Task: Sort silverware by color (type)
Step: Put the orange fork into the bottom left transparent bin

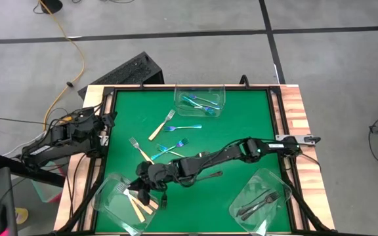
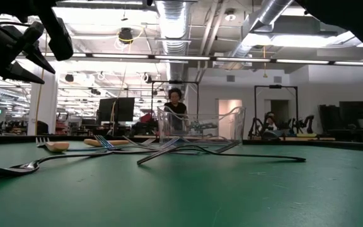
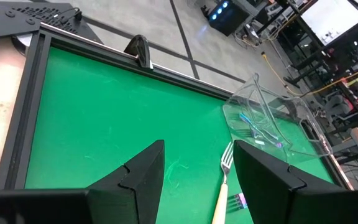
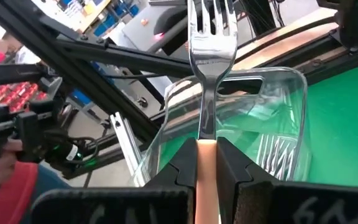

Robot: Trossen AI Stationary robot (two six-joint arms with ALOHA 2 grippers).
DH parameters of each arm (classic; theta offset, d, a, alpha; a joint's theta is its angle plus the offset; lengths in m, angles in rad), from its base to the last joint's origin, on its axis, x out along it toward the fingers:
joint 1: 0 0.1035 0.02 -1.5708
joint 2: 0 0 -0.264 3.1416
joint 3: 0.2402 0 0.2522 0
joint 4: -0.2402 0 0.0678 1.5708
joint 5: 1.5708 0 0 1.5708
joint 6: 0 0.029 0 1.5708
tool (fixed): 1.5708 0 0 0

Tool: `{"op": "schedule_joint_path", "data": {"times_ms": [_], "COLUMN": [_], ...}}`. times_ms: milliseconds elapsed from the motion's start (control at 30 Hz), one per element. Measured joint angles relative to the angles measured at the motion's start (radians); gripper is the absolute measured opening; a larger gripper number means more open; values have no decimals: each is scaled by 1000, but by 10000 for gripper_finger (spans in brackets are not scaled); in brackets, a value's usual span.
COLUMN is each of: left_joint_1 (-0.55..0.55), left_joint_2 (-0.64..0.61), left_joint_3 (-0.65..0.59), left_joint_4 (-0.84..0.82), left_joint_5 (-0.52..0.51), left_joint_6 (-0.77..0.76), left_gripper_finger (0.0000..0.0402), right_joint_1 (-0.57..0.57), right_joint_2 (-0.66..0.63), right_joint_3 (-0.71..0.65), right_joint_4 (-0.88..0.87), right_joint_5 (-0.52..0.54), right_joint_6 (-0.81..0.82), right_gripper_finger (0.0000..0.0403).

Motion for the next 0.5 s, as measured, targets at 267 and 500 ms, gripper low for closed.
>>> {"op": "schedule_joint_path", "data": {"times_ms": [267,500], "left_joint_1": [0,0], "left_joint_2": [0,0], "left_joint_3": [0,0], "left_joint_4": [0,0], "left_joint_5": [0,0], "left_joint_6": [0,0], "left_gripper_finger": [176,176], "right_joint_1": [1,-1], "right_joint_2": [69,75], "right_joint_3": [0,0], "right_joint_4": [132,112], "right_joint_5": [-33,-60], "right_joint_6": [38,57], "right_gripper_finger": [36,36]}}
